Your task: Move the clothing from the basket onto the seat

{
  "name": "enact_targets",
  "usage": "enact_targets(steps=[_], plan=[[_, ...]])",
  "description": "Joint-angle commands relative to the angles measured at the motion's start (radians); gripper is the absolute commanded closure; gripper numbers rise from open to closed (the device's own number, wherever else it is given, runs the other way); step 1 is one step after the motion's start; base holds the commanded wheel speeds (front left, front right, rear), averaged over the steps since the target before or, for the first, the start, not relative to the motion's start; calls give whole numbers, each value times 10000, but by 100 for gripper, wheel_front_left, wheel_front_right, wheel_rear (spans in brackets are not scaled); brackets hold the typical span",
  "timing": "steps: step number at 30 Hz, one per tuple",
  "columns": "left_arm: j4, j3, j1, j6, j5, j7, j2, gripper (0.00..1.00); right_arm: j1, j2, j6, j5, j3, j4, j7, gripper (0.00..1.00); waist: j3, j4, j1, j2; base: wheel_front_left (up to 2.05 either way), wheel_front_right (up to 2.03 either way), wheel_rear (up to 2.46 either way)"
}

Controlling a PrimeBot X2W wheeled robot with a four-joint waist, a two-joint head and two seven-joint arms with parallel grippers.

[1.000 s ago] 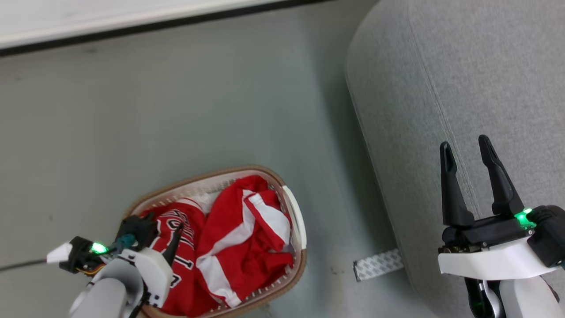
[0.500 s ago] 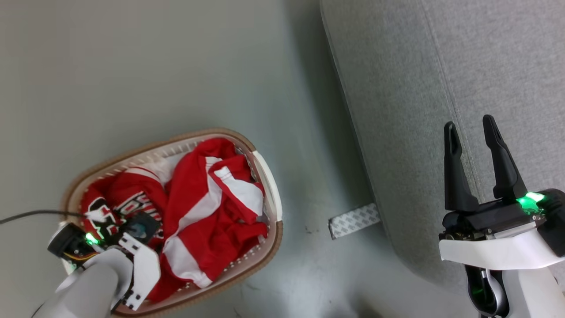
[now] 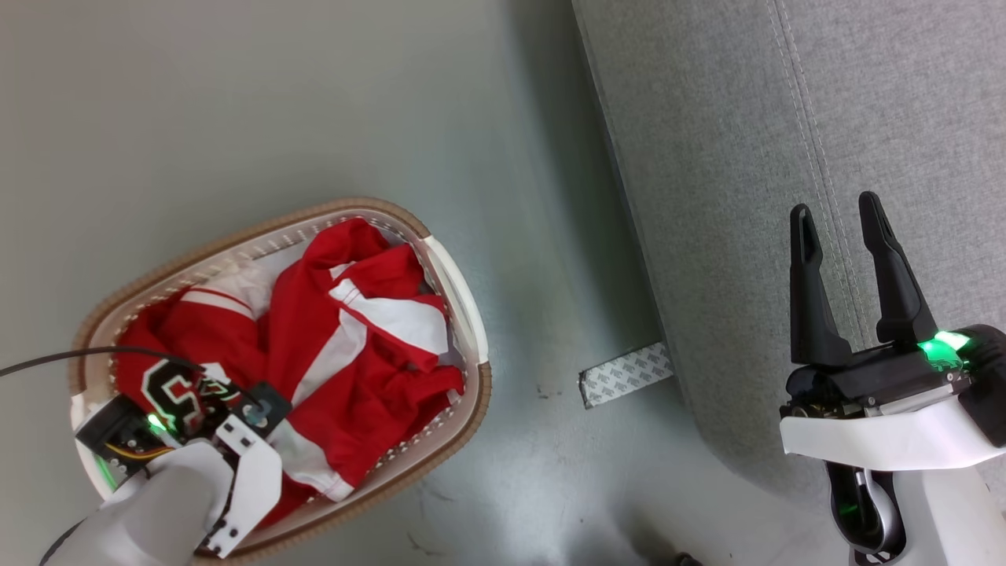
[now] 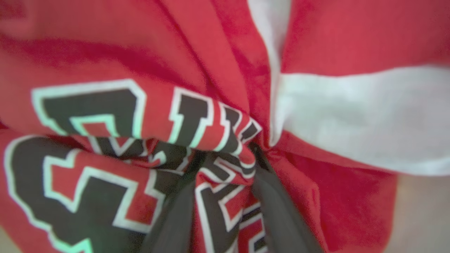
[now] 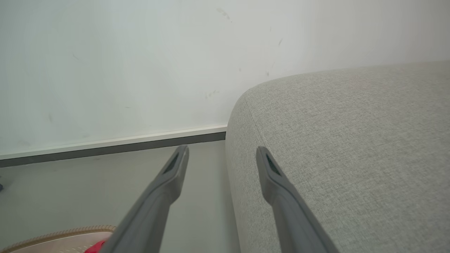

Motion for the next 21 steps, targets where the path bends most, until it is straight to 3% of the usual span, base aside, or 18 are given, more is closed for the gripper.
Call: enact_targets(steps=[1,7,13,21], plan=[[15,-83,70,17,-216,-110,56,100,-73,-19,-21,28,-56,78,6,0,-73,47,-1,0,0,0,0],[-159,-339,79,17,-632,-424,-242,100,-83,-20,-21,-192,-47,271,6,0,-694,258,-1,0,0,0,0],[-187,-226,257,18,-1111,-956,-821,100,162,-22,-21,-537,-140,513,4,0,-1985,625,-1,0,0,0,0],[-91,260,948,27,-1894,-2596,-1483,100,527,-23,-21,-969,-219,965,6,0,-4074,1261,-1,0,0,0,0]])
